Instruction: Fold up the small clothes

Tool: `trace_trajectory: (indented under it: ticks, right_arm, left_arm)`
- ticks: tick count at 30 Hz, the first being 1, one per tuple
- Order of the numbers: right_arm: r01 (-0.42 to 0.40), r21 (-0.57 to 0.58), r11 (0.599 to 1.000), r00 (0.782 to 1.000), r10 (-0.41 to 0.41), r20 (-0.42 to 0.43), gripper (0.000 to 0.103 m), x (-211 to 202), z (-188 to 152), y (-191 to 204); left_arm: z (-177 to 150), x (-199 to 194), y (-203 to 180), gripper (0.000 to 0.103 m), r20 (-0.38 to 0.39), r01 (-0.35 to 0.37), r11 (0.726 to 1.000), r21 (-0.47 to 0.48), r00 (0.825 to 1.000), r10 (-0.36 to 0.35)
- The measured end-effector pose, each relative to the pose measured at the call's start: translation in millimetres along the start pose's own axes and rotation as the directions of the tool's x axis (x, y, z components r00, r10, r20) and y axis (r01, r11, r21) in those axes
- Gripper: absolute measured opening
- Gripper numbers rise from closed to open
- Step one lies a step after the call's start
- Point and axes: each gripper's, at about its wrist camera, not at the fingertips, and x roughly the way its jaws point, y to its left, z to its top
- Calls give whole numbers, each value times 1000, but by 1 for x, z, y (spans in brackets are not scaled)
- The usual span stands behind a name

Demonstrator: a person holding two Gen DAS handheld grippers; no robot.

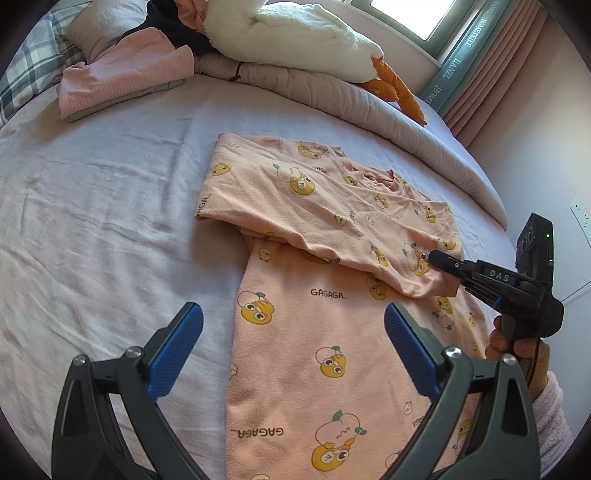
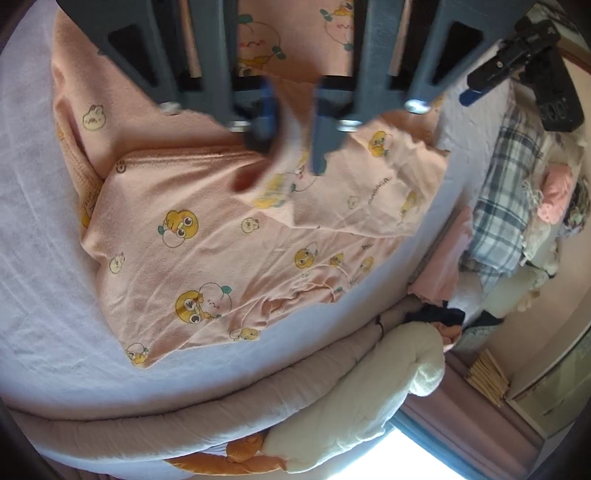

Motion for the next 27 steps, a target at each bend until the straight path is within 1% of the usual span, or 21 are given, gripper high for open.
trace_trajectory:
  ticks: [1,3,7,10,11,12,13,14,15,16,17,18,21,22,23,24,25,26,27]
  right_arm:
    - [20,-16,1000,1000,-20,-1,5,0,3,1]
    - [32,-38,999,999,-31,10,5,-7,11,1]
    - [62,-20,998,998,-61,36,5,-23,36,-17]
    - [134,-19,991,990,-133,38,5,-25,48,-29]
    - [150,-9,989,988,-150,33,5,-24,50,-35]
    - [149,6,989,989,-149,15,5,-21,51,-41]
    - [152,12,988,988,-152,-16,5,-15,51,-45]
    - [204,3,979,979,-204,-27,5,-11,50,-49]
    - [259,-12,966,966,-259,-13,5,-11,49,-50]
    - [255,3,967,967,-255,-1,5,-14,49,-55]
    - [219,37,975,976,-219,-3,5,-15,49,-62]
    - [207,57,977,978,-207,-14,5,-15,48,-67]
    - [249,13,968,968,-248,-49,5,-11,45,-69]
    - [271,-1,963,962,-271,-39,6,-14,47,-66]
    - [312,-13,950,950,-312,0,6,-21,47,-61]
    - [356,-35,934,934,-354,55,8,-28,47,-53]
    - [382,-60,922,922,-375,101,10,-33,46,-44]
    - [358,-87,930,930,-347,120,10,-34,45,-36]
    - [302,-116,946,951,-291,107,10,-32,42,-31]
  left_arm:
    - [1,1,0,99,0,2,1000,-1,1000,-2]
    - [2,2,1,99,0,4,1000,-4,1000,-4]
    - [4,8,1,99,-8,1,1000,3,1000,-1]
    - [6,13,-1,99,-13,2,1000,9,1000,-2]
    - [6,14,-2,99,-15,2,1000,11,1000,-1]
    - [7,16,-3,99,-18,3,1000,13,1000,-3]
    - [7,18,-3,99,-21,3,1000,15,1000,-3]
    - [8,20,-4,99,-25,-1,1000,18,1000,1]
    - [9,21,-5,99,-28,-1,1000,20,1000,2]
    - [9,21,-6,99,-30,1,1000,23,1000,0]
    - [9,21,-6,99,-30,1,1000,28,1000,0]
    - [9,22,-7,99,-31,-3,999,34,1000,4]
    - [9,25,-6,99,-38,-8,999,36,999,9]
    - [9,25,-5,99,-41,-7,999,31,999,8]
    - [8,25,-5,99,-42,-6,1000,29,999,8]
    - [8,26,-5,99,-42,-6,1000,28,999,7]
    - [8,26,-5,99,-42,-8,1000,30,999,9]
    - [7,26,-6,99,-42,-9,999,34,999,10]
    - [7,26,-7,99,-44,-11,999,39,999,13]
